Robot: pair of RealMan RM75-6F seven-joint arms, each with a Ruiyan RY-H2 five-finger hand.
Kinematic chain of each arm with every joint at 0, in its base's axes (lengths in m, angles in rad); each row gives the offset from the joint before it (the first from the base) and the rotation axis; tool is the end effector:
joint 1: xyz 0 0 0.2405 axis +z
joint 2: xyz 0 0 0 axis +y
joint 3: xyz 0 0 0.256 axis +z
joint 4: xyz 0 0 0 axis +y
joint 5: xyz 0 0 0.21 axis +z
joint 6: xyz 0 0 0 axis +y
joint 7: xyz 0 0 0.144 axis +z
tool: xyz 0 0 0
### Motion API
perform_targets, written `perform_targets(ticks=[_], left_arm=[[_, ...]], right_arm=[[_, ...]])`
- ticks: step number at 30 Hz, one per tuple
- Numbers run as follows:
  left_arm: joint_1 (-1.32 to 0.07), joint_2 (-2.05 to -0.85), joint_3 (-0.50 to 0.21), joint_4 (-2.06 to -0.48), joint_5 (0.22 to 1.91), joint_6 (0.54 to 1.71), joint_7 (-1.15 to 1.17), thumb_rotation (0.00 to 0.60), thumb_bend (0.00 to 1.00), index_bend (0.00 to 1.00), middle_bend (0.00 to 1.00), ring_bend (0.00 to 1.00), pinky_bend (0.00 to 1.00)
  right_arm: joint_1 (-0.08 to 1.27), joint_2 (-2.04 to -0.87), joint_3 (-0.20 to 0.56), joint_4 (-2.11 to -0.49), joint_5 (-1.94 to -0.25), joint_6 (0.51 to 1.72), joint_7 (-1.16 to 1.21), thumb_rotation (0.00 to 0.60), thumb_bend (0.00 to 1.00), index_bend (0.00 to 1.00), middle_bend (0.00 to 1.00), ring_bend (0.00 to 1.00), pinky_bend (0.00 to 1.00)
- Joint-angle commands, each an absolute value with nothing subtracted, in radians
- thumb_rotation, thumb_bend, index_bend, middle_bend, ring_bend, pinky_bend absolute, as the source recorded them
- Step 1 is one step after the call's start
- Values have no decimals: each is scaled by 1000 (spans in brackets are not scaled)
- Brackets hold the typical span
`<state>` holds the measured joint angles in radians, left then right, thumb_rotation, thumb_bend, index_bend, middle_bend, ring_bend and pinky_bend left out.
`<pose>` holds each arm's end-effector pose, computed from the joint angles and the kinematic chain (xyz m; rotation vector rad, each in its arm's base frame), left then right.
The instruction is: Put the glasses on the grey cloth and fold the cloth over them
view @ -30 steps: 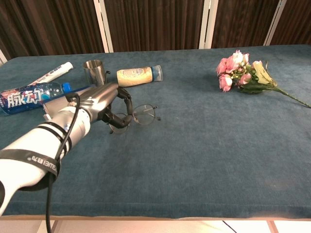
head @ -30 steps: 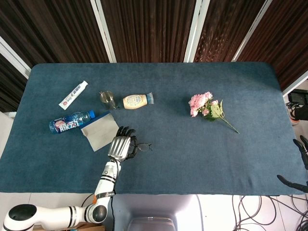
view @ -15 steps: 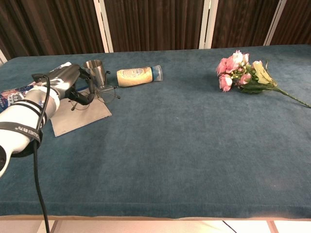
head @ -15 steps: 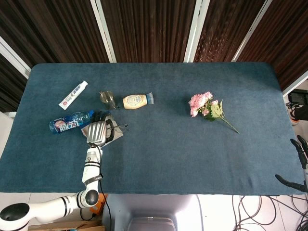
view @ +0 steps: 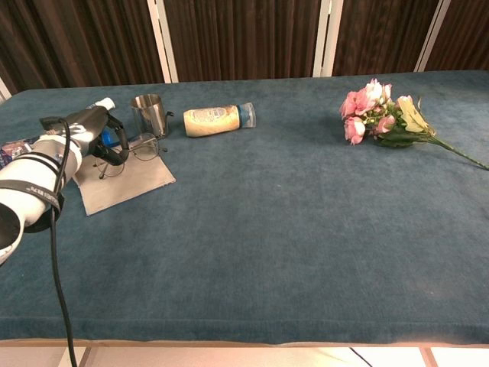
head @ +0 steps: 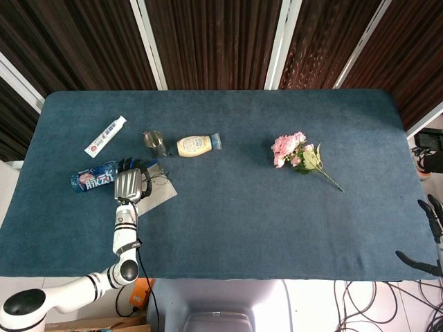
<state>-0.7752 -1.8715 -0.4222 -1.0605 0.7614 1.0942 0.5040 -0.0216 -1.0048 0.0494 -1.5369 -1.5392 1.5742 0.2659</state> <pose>-0.1792 0.4006 -0.0351 -1.3068 -1.0932 -0.8177 -0.3374 -0.1468 0.2136 1.2853 -0.9340 0.9675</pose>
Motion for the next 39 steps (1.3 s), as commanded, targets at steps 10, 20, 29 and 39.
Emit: perform_targets(ticks=[10, 20, 29, 39], left_arm=[[-788, -1895, -422, -978, 743, 1080, 521, 600, 435, 674, 199, 76, 16], [-783, -1894, -419, -962, 743, 1077, 529, 600, 438, 669, 194, 75, 16], [-784, -1896, -420, -947, 747, 1063, 517, 600, 433, 557, 179, 73, 14], [-783, -1900, -409, -923, 768, 1063, 515, 598, 423, 472, 169, 73, 15]], right_arm=[[-22, -1002, 46, -1539, -1542, 1571, 264, 600, 133, 0, 0, 0, 0], [-21, -1001, 44, -1542, -1543, 1567, 258, 600, 133, 0, 0, 0, 0], [-21, -999, 40, -1544, -1547, 1566, 257, 600, 133, 0, 0, 0, 0], [-23, -994, 37, -1545, -1553, 1569, 265, 600, 133, 0, 0, 0, 0]])
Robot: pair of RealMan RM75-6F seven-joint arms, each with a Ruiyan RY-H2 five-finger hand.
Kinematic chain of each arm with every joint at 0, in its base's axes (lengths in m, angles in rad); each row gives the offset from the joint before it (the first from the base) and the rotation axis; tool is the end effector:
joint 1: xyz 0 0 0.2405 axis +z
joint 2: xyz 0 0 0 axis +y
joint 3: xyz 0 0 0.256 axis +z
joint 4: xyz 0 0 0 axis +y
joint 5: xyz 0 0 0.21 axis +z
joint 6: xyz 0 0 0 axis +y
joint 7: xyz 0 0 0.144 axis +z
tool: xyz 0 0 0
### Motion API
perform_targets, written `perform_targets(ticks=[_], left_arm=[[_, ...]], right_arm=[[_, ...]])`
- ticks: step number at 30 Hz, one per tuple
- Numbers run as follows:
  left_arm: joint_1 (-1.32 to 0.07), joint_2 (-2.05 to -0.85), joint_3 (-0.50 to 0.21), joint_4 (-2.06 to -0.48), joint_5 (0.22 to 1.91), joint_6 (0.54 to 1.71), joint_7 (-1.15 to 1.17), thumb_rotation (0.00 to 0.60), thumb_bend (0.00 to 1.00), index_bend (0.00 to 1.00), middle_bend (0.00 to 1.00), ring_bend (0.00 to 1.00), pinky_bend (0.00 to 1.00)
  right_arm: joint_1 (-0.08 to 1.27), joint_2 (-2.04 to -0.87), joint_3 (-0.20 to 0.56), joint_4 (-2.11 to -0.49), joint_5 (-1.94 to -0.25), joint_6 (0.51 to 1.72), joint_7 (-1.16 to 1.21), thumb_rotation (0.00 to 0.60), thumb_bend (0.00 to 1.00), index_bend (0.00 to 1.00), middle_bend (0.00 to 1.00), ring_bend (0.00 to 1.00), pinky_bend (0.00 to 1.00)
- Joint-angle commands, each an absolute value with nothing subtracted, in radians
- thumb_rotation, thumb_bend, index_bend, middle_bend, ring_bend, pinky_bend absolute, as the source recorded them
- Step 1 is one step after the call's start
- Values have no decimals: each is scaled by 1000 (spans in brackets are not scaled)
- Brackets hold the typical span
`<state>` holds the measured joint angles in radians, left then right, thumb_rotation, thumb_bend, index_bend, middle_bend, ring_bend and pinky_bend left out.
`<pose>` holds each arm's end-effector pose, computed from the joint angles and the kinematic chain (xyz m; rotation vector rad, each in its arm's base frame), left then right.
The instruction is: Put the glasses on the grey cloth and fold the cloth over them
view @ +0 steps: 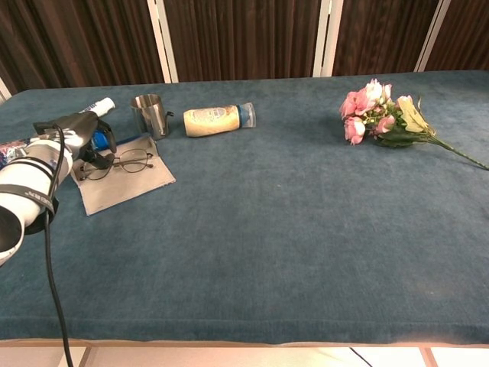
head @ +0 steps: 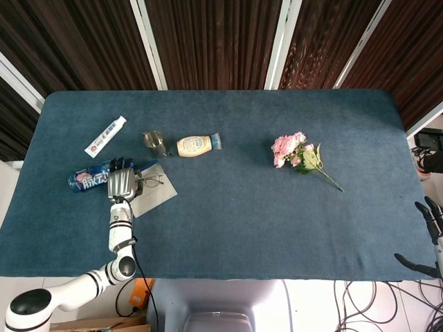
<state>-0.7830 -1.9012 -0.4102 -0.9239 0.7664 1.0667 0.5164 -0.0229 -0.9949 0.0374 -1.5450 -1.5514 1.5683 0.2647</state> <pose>-0.2018 0.4087 -0.0338 -1.2975 -1.0253 -0.7309 -0.3365 -0.1441 0.2127 1.3045 -0.9452 0.9568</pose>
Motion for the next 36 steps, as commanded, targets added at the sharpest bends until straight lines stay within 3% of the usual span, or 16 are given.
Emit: perform_targets(ticks=[1, 4, 10, 16, 30, 36], left_arm=[[-782, -1899, -410, -926, 771, 1063, 510, 594, 421, 466, 168, 73, 15], [-772, -1893, -399, -947, 814, 1086, 470, 594, 410, 430, 165, 73, 18], [-763, -1900, -373, -969, 911, 1133, 392, 588, 358, 224, 123, 58, 27], [-782, -1934, -363, -924, 952, 1117, 359, 541, 315, 76, 64, 13, 26], [-822, -2003, -369, -790, 956, 1038, 371, 495, 280, 6, 0, 0, 15], [-831, -2015, -378, -751, 944, 1015, 396, 521, 278, 6, 0, 0, 15]], right_arm=[[-23, -994, 36, -1545, -1553, 1569, 266, 600, 133, 0, 0, 0, 0], [-23, -994, 37, -1545, -1552, 1569, 267, 600, 132, 0, 0, 0, 0], [-24, -993, 32, -1548, -1560, 1570, 269, 600, 132, 0, 0, 0, 0], [-24, -990, 33, -1546, -1558, 1570, 279, 600, 133, 0, 0, 0, 0], [-24, -985, 33, -1542, -1553, 1566, 288, 600, 132, 0, 0, 0, 0], [-23, -985, 32, -1542, -1556, 1567, 288, 600, 133, 0, 0, 0, 0]])
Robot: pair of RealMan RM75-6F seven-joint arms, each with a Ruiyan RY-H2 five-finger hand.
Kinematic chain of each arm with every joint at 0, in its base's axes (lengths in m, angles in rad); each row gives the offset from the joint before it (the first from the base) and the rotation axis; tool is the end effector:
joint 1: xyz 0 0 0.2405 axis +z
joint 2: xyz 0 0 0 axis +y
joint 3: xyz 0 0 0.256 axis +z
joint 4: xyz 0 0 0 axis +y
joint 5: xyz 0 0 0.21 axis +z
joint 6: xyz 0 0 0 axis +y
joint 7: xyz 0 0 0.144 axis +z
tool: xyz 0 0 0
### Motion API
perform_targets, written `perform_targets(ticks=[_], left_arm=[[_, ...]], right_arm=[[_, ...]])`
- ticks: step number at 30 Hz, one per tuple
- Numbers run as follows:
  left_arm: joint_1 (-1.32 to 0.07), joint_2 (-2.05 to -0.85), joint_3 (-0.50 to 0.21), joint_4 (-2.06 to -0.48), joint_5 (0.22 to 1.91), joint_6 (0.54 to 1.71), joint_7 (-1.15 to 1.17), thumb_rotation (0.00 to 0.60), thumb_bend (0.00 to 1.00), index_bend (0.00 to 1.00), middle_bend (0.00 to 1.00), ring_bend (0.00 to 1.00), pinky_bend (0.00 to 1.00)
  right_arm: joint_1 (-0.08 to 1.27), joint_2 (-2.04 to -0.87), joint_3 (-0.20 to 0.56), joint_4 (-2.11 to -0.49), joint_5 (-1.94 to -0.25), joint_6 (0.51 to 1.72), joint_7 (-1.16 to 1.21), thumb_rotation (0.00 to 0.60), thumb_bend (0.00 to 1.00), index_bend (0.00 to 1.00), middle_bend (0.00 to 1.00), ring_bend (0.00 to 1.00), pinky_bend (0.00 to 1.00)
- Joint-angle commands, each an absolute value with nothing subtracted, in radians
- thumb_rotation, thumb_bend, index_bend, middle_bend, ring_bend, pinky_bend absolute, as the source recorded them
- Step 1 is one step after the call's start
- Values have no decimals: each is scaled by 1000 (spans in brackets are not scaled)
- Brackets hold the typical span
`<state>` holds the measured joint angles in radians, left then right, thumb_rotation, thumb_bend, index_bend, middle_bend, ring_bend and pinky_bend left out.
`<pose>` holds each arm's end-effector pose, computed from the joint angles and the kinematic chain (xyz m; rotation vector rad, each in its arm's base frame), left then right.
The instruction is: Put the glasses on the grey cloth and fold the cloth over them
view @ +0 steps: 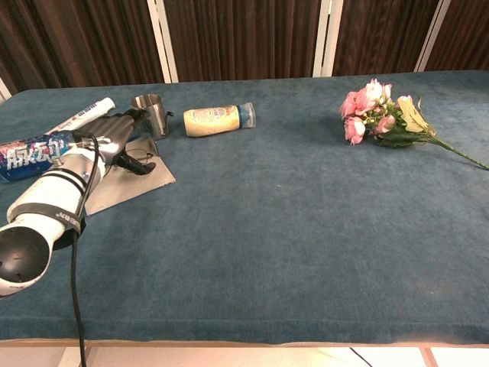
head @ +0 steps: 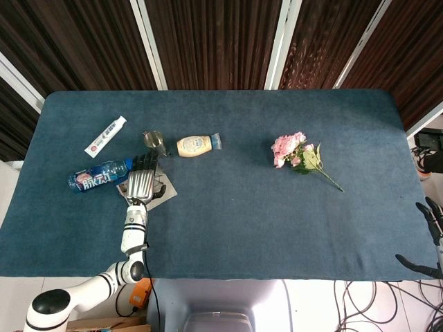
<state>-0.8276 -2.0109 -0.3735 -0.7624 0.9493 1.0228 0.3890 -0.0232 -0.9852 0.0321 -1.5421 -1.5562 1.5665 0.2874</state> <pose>-0.1772 0.4086 -0.0667 -1.4361 -0.9364 -0.8150 -0.3373 -0.1429 0.2150 1.3081 -0.9577 0.9615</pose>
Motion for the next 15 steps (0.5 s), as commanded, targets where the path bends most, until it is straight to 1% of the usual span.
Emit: perform_targets(ticks=[1, 4, 10, 15], left_arm=[[-833, -2018, -380, -742, 940, 1010, 402, 547, 278, 6, 0, 0, 14], [-836, -2022, -385, -717, 930, 995, 417, 598, 279, 6, 0, 0, 15], [-842, -2034, -398, -669, 918, 977, 423, 600, 279, 7, 0, 0, 14], [-848, -2049, -409, -627, 925, 990, 406, 600, 285, 19, 0, 0, 15]], right_arm=[[-23, -985, 33, -1542, -1555, 1567, 288, 600, 133, 0, 0, 0, 0], [-23, -986, 33, -1542, -1555, 1567, 288, 600, 132, 0, 0, 0, 0], [-23, -986, 33, -1542, -1555, 1568, 289, 600, 132, 0, 0, 0, 0], [-24, -986, 33, -1542, -1556, 1569, 289, 600, 132, 0, 0, 0, 0]])
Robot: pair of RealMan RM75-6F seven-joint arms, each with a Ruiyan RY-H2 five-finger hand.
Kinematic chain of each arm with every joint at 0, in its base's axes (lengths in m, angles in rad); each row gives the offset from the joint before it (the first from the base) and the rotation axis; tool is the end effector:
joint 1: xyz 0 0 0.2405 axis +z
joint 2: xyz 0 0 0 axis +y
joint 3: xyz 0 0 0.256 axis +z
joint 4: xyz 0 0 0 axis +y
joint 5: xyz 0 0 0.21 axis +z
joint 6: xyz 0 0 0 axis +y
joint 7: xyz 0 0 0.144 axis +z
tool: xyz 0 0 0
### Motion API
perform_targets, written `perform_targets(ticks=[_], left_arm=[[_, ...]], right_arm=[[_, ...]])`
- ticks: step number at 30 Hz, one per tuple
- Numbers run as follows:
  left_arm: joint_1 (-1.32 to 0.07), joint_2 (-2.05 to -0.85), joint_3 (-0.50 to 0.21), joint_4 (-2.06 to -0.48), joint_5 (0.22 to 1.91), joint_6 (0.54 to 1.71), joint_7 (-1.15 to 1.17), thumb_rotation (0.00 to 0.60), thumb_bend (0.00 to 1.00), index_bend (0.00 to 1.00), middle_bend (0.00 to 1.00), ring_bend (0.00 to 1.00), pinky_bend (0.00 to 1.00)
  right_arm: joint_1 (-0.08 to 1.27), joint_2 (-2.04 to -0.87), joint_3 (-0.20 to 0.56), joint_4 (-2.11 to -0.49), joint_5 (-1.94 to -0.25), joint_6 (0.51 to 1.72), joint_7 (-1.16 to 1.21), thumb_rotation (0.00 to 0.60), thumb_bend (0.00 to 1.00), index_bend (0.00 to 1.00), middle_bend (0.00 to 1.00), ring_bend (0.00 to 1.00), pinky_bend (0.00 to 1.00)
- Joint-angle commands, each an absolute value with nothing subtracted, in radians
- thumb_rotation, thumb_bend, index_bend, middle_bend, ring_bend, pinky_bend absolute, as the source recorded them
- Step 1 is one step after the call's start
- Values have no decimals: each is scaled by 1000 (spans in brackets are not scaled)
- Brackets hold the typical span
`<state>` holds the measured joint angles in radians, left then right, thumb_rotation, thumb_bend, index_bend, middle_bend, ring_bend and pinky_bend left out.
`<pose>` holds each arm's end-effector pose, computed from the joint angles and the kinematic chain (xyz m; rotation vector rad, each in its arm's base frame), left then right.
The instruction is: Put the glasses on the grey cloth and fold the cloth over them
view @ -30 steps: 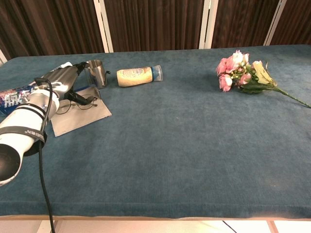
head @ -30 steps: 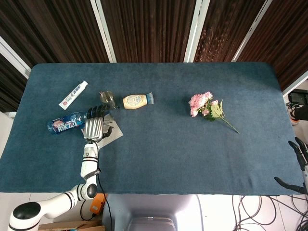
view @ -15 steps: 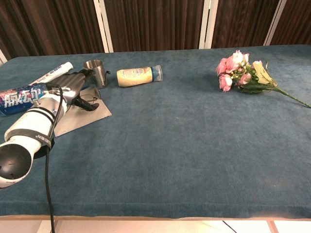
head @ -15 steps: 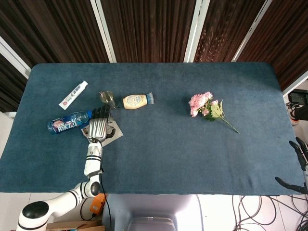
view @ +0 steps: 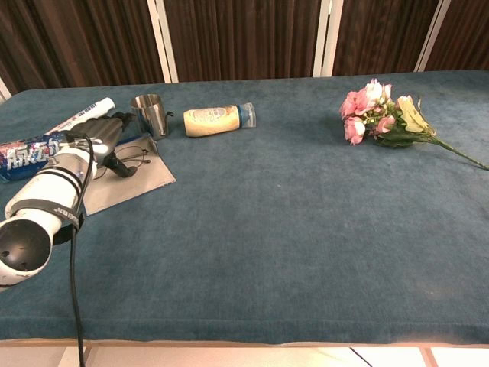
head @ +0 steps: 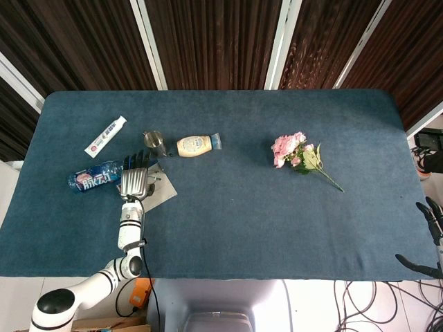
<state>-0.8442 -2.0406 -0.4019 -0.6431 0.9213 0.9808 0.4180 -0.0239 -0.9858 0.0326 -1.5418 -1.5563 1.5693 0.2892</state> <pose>-0.1945 0.4192 -0.0622 -1.3982 -0.9170 -0.7285 -0.3371 -0.1427 0.2153 1.3059 -0.9569 0.9650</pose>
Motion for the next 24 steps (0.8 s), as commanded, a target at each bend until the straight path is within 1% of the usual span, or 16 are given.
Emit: perform_targets(ticks=[1, 8, 11, 15, 19, 22, 24], left_arm=[[-849, -2053, -411, -618, 928, 994, 400, 600, 285, 23, 0, 0, 15], [-851, -2058, -417, -593, 936, 996, 380, 600, 286, 34, 0, 0, 16], [-846, -2055, -409, -596, 960, 1019, 360, 600, 293, 47, 0, 0, 16], [-789, -2004, -366, -753, 1028, 1092, 303, 600, 297, 93, 0, 0, 17], [-719, -1932, -300, -955, 1107, 1182, 296, 600, 297, 199, 1, 0, 20], [-683, -1878, -269, -1112, 1111, 1190, 340, 600, 298, 265, 11, 0, 21], [-666, -1844, -261, -1213, 1082, 1174, 383, 600, 298, 286, 15, 0, 22]], right_arm=[[-24, -986, 33, -1542, -1556, 1569, 289, 600, 132, 0, 0, 0, 0], [-23, -986, 32, -1542, -1556, 1568, 286, 600, 132, 0, 0, 0, 0], [-23, -987, 32, -1543, -1558, 1568, 285, 600, 132, 0, 0, 0, 0], [-25, -986, 31, -1544, -1561, 1573, 290, 600, 132, 0, 0, 0, 0], [-24, -986, 29, -1542, -1565, 1572, 289, 600, 133, 0, 0, 0, 0], [-24, -987, 24, -1544, -1574, 1572, 284, 600, 132, 0, 0, 0, 0], [-25, -987, 22, -1544, -1578, 1575, 283, 600, 132, 0, 0, 0, 0]])
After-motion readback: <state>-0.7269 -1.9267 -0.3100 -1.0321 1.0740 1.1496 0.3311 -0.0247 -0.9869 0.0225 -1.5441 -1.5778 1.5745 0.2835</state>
